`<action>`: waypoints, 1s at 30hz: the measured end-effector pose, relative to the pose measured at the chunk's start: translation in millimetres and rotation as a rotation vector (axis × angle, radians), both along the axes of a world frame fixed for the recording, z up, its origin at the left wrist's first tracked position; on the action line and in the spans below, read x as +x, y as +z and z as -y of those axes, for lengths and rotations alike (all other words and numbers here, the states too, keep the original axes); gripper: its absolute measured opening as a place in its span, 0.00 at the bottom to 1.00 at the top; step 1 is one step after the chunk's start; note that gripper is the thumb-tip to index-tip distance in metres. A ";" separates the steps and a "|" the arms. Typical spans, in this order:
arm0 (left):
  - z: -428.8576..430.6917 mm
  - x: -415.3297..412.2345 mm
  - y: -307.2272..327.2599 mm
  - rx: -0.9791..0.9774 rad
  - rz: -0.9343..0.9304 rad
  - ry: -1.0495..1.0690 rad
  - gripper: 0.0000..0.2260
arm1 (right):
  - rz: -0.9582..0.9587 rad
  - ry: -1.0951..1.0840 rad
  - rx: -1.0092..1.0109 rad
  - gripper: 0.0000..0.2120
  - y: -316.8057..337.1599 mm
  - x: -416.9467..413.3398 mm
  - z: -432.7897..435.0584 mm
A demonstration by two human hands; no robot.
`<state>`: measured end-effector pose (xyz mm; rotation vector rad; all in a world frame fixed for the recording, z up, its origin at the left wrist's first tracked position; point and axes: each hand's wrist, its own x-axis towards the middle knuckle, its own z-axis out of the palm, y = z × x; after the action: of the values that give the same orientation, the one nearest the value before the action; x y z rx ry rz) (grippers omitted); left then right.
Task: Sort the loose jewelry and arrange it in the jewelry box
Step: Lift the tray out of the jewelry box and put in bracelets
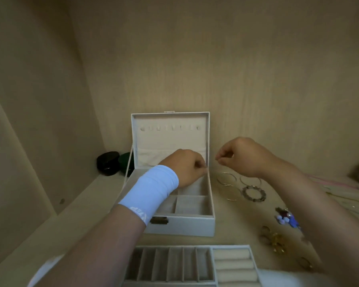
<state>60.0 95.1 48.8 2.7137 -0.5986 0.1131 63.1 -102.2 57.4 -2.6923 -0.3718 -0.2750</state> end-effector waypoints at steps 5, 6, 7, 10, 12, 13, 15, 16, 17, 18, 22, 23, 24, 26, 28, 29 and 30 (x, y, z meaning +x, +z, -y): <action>62.2 4.5 -11.8 0.110 -0.079 -0.107 0.10 | -0.243 -0.092 -0.200 0.06 -31.7 -8.7 48.4; 72.1 5.8 -15.4 0.144 -0.099 -0.115 0.10 | -0.277 -0.110 -0.257 0.06 -35.9 -9.2 54.8; 81.2 7.2 -19.3 0.177 -0.120 -0.125 0.10 | -0.299 -0.125 -0.308 0.07 -39.7 -9.4 60.7; 100.6 14.5 -32.4 0.244 -0.160 -0.144 0.14 | -0.326 -0.121 -0.354 0.10 -48.5 -9.4 72.0; 106.7 20.2 -40.8 0.267 -0.159 -0.142 0.18 | -0.318 -0.100 -0.337 0.10 -52.8 -9.2 74.2; 109.0 22.9 -45.0 0.272 -0.159 -0.142 0.19 | -0.313 -0.098 -0.326 0.10 -55.0 -7.9 76.0; 113.9 24.7 -50.9 0.257 -0.160 -0.159 0.21 | -0.329 -0.084 -0.275 0.09 -57.9 -5.1 80.9; 115.1 24.8 -52.7 0.232 -0.159 -0.168 0.21 | -0.343 -0.066 -0.229 0.07 -58.3 -3.7 82.8; 116.2 25.7 -54.5 0.192 -0.155 -0.173 0.20 | -0.351 -0.049 -0.176 0.06 -57.7 -2.4 85.4; 116.8 25.8 -55.3 0.136 -0.149 -0.168 0.18 | -0.349 -0.039 -0.125 0.06 -54.7 -1.8 87.4; 110.8 27.5 -51.0 -0.219 -0.162 -0.096 0.03 | -0.326 -0.021 0.175 0.03 -34.9 -6.1 87.2; 107.2 26.9 -48.1 -0.298 -0.173 -0.086 0.03 | -0.316 -0.014 0.246 0.02 -30.9 -7.9 84.9; 102.5 24.7 -44.1 -0.378 -0.196 -0.078 0.03 | -0.299 -0.005 0.303 0.02 -27.8 -9.6 82.0; 90.6 18.1 -36.5 -0.536 -0.252 -0.071 0.02 | -0.259 0.024 0.407 0.01 -24.9 -12.4 73.1; 73.0 12.6 -29.4 -0.592 -0.229 -0.054 0.02 | -0.228 0.058 0.505 0.03 -24.1 -14.2 60.2; 62.9 8.6 -26.4 -0.598 -0.216 -0.041 0.03 | -0.219 0.074 0.544 0.05 -24.4 -15.5 52.7; 51.7 4.8 -23.9 -0.598 -0.203 -0.026 0.04 | -0.215 0.091 0.571 0.07 -24.5 -17.2 43.9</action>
<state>64.9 43.3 24.9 2.1064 -0.4494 0.0056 45.9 -146.1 32.9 -2.1110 -0.2944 -0.0490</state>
